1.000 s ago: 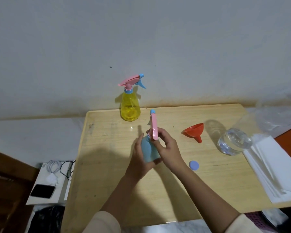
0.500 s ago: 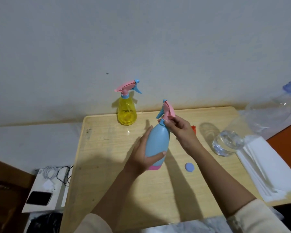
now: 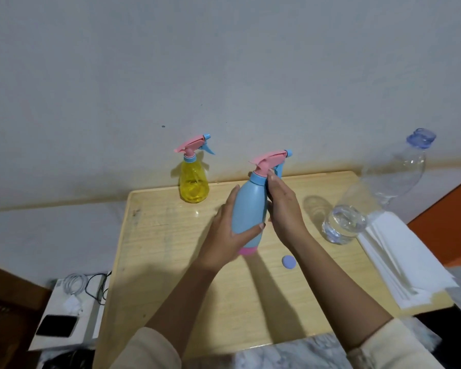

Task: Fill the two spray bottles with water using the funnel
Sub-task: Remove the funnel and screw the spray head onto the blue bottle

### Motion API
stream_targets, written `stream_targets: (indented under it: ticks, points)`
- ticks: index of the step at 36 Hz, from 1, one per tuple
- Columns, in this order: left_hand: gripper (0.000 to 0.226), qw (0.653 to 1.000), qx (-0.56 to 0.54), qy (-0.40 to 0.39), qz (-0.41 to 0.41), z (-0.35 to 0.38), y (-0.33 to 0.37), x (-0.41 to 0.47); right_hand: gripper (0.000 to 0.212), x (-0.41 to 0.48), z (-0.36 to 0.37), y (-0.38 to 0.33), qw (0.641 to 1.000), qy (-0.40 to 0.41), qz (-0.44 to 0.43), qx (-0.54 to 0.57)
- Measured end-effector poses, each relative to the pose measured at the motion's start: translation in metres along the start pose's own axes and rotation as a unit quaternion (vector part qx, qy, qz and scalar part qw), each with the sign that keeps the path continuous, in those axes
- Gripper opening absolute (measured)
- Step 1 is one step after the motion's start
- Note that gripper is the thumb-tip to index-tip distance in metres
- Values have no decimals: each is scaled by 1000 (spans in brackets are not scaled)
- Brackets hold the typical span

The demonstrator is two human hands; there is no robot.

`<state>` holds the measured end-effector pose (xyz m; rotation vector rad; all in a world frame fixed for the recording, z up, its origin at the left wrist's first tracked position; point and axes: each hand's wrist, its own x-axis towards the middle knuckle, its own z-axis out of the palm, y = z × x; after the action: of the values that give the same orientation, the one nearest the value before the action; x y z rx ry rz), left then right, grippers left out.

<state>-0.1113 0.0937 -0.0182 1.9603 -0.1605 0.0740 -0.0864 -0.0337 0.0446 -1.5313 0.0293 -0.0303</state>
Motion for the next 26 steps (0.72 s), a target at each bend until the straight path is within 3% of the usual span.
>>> stream_targets:
  ticks: [3, 11, 15, 20, 26]
  points:
    - [91, 1000, -13, -4, 2, -3, 6, 1, 21, 2, 0, -5, 999, 21, -3, 32]
    - [89, 1000, 5, -8, 7, -2, 12, -5, 25, -4, 2, -13, 996, -32, 25, 74]
    - [91, 1000, 5, -7, 3, -2, 16, -8, 47, -6, 9, -8, 998, 47, 16, 25]
    - [88, 1000, -1, 1, -2, -5, 18, -10, 24, -10, 9, -13, 997, 19, 16, 68]
    - [91, 1000, 20, -1, 1, -7, 22, -10, 33, -14, 14, -16, 997, 66, -5, 35]
